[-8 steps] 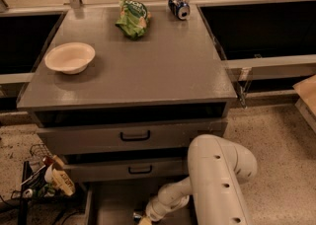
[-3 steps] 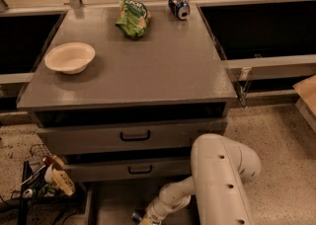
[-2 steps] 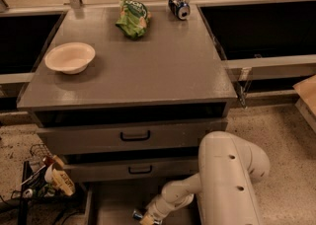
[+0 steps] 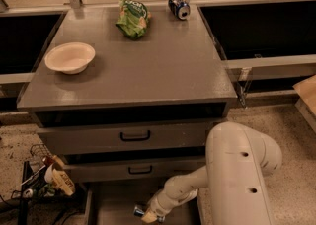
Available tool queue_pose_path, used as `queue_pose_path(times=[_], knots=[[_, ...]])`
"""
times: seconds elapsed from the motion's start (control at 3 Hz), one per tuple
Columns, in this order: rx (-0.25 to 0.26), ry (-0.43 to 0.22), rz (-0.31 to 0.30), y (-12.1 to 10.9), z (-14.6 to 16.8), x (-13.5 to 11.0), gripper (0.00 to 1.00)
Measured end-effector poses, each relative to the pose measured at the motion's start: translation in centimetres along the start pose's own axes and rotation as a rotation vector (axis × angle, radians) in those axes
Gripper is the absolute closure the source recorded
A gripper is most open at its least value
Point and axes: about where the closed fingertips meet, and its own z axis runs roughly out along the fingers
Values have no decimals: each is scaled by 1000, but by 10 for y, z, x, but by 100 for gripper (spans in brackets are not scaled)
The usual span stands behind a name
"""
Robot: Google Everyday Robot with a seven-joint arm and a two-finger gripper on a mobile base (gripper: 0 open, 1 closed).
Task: Pick redbull can from bottom drawer and place on counter
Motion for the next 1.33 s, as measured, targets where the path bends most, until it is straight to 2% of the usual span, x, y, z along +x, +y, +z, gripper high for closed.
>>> queue_pose_path(times=[0.33, 0.67, 1.0, 1.33], knots=[[6, 30, -18, 4, -36, -8, 100], [-1, 39, -49, 15, -89, -16, 100], [-7, 45, -40, 20, -95, -15, 100], [17, 61, -47, 31, -114, -22, 100]])
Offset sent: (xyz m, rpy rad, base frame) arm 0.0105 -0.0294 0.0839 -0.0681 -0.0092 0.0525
